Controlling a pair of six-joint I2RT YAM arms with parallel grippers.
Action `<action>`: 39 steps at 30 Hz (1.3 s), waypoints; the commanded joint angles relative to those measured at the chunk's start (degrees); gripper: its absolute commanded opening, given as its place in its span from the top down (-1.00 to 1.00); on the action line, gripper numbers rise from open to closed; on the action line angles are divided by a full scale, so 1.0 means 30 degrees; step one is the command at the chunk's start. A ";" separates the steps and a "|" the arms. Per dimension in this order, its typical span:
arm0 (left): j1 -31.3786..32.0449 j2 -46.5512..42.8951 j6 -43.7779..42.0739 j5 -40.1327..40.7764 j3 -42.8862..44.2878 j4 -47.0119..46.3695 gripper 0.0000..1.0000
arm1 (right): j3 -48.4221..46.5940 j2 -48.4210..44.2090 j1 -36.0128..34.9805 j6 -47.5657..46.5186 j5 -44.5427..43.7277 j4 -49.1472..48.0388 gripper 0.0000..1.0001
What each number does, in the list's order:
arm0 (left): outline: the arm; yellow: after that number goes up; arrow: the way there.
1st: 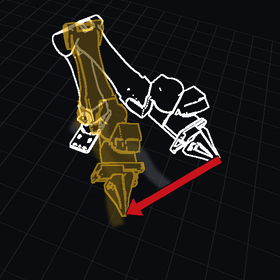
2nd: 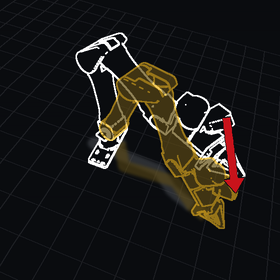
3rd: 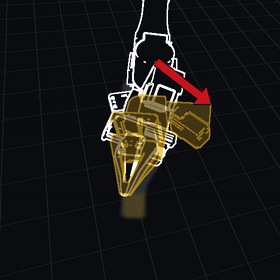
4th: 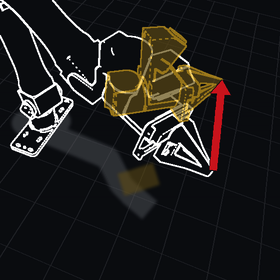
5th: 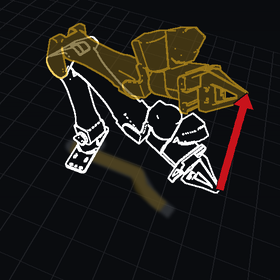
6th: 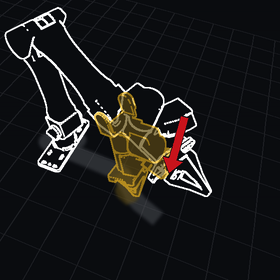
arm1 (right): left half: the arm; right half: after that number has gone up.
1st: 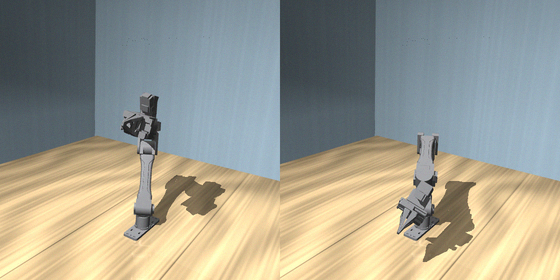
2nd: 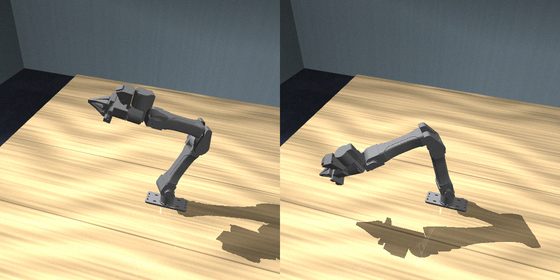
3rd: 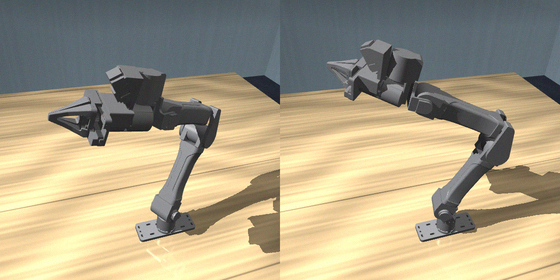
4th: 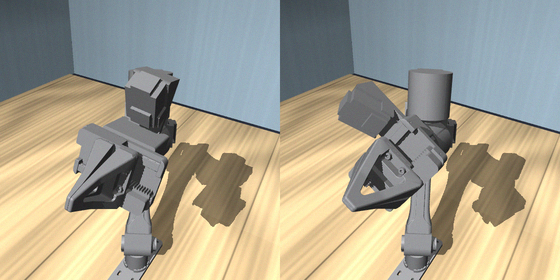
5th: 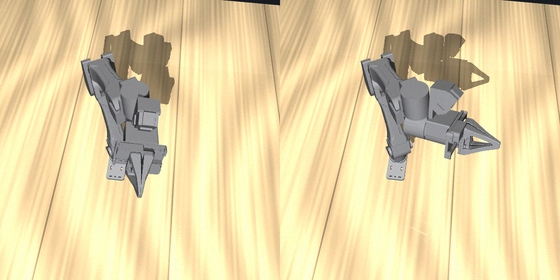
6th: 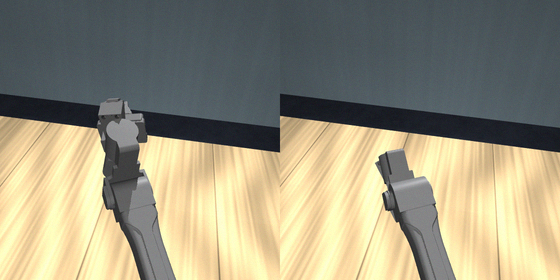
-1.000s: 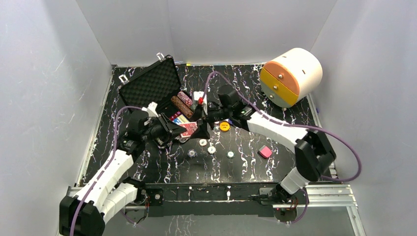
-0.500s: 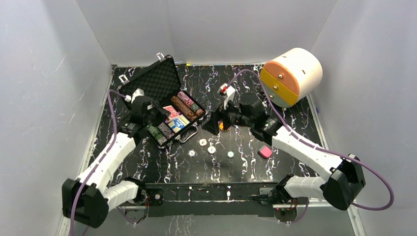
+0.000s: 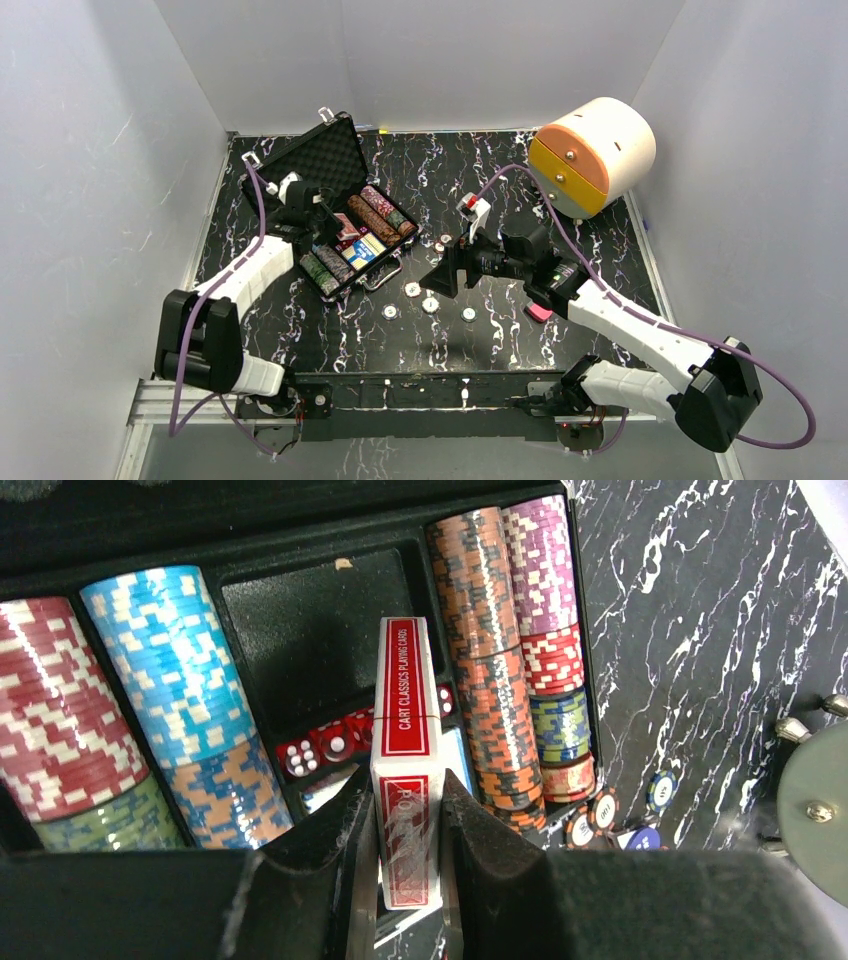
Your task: Pack up texas hold em set
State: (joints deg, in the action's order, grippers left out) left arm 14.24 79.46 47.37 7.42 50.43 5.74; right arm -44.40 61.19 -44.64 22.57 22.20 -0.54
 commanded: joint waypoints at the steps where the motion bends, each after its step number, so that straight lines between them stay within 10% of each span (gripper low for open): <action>1: -0.0363 0.0026 -0.0525 -0.0482 0.0564 -0.2187 1.00 | -0.0103 -0.0446 0.0024 -0.0083 0.1128 -0.1034 -0.81; 27: -0.0904 0.2144 -0.1698 -0.0421 0.0659 -0.3541 1.00 | -0.0492 0.0063 0.0015 -0.0213 0.2493 -0.0836 -0.82; 39: -0.1016 0.2802 -0.1157 -0.0106 0.1277 -0.2510 0.03 | -0.0521 -0.0079 0.0010 -0.0340 0.2328 -0.0642 -0.85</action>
State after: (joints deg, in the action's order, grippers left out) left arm 11.68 87.94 43.70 5.54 51.07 -2.68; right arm -44.38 62.28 -44.64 22.28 28.67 -0.54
